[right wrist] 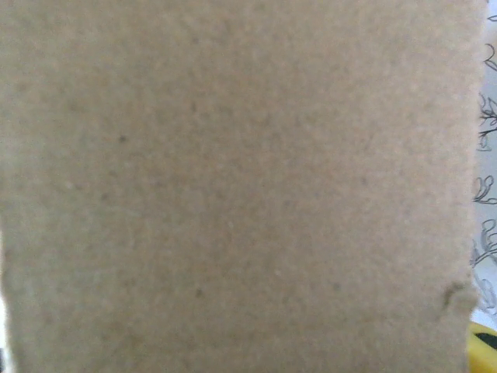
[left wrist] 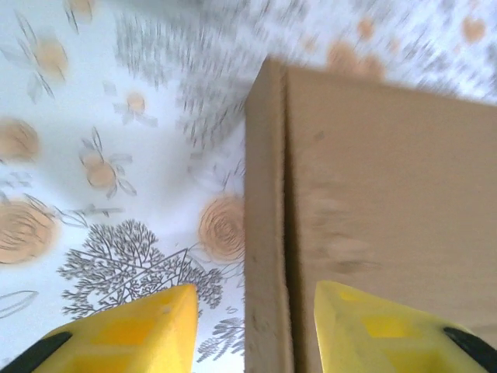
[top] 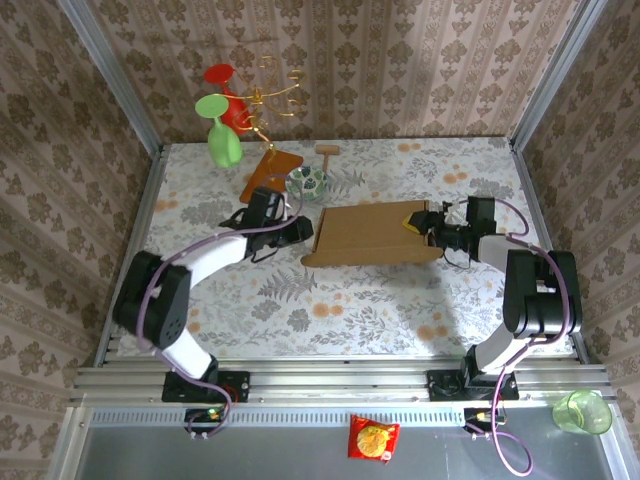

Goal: Fold the paper box

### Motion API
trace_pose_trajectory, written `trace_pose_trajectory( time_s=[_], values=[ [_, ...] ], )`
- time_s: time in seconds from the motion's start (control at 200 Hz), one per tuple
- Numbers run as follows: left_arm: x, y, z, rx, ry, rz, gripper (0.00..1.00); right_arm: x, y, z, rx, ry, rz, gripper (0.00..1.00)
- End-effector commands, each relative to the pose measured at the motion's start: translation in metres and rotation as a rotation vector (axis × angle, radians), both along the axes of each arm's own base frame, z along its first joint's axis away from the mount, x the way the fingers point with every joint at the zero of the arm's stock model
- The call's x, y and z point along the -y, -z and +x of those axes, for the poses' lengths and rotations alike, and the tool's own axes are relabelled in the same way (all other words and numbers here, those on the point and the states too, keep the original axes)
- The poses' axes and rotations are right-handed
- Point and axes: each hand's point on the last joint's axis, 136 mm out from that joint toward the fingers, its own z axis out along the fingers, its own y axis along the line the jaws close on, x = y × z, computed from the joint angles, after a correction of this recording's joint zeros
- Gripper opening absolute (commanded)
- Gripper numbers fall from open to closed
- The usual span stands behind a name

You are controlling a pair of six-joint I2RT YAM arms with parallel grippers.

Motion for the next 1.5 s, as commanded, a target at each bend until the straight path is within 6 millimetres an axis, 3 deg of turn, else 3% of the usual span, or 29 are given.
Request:
trace_pose_trajectory(
  time_s=[0.0, 0.08, 0.215, 0.355, 0.545, 0.635, 0.72, 0.84, 0.995, 1.135, 1.3, 1.355, 1.43, 1.495],
  values=[
    [-0.020, -0.052, 0.008, 0.154, -0.067, 0.014, 0.46, -0.002, -0.012, -0.001, -0.189, 0.049, 0.081, 0.52],
    [-0.021, -0.075, 0.005, 0.220, -0.049, 0.003, 0.48, -0.010, -0.009, -0.010, -0.346, 0.054, 0.126, 0.46],
    [-0.019, -0.106, -0.006, 0.324, 0.048, 0.027, 0.49, -0.021, -0.010, -0.028, -0.564, 0.064, 0.168, 0.46],
    [-0.023, -0.130, -0.016, 0.419, 0.121, 0.197, 0.53, -0.032, -0.013, -0.049, -0.772, 0.124, 0.259, 0.48],
    [-0.054, -0.159, -0.021, 0.429, 0.009, 0.282, 0.58, -0.037, -0.011, -0.064, -0.904, 0.238, 0.353, 0.45],
    [-0.043, -0.176, -0.035, 0.545, 0.136, 0.255, 0.59, -0.039, 0.000, -0.069, -0.982, 0.247, 0.368, 0.45],
    [-0.025, -0.179, -0.057, 0.669, 0.326, 0.217, 0.61, -0.042, 0.008, -0.070, -1.016, 0.205, 0.350, 0.45],
    [-0.011, -0.174, -0.066, 0.771, 0.503, 0.260, 0.76, -0.044, 0.018, -0.066, -1.062, 0.170, 0.341, 0.44],
    [-0.004, -0.167, -0.050, 0.829, 0.605, 0.392, 0.79, -0.042, 0.031, -0.061, -1.112, 0.157, 0.315, 0.43],
    [0.000, -0.164, -0.050, 0.861, 0.666, 0.340, 0.84, -0.040, 0.044, -0.057, -1.163, 0.128, 0.310, 0.42],
    [-0.008, -0.122, -0.079, 0.881, 0.801, 0.277, 0.89, -0.030, 0.048, -0.044, -1.175, 0.128, 0.301, 0.42],
    [-0.023, -0.111, -0.074, 0.876, 0.749, 0.234, 0.91, -0.027, 0.047, -0.042, -1.174, 0.121, 0.292, 0.42],
    [-0.022, -0.100, -0.085, 0.958, 0.795, 0.131, 0.95, -0.025, 0.046, -0.043, -1.180, 0.109, 0.283, 0.41],
    [-0.022, -0.089, -0.080, 1.012, 0.771, 0.137, 0.98, -0.024, 0.048, -0.045, -1.190, 0.099, 0.279, 0.41]
  ],
)
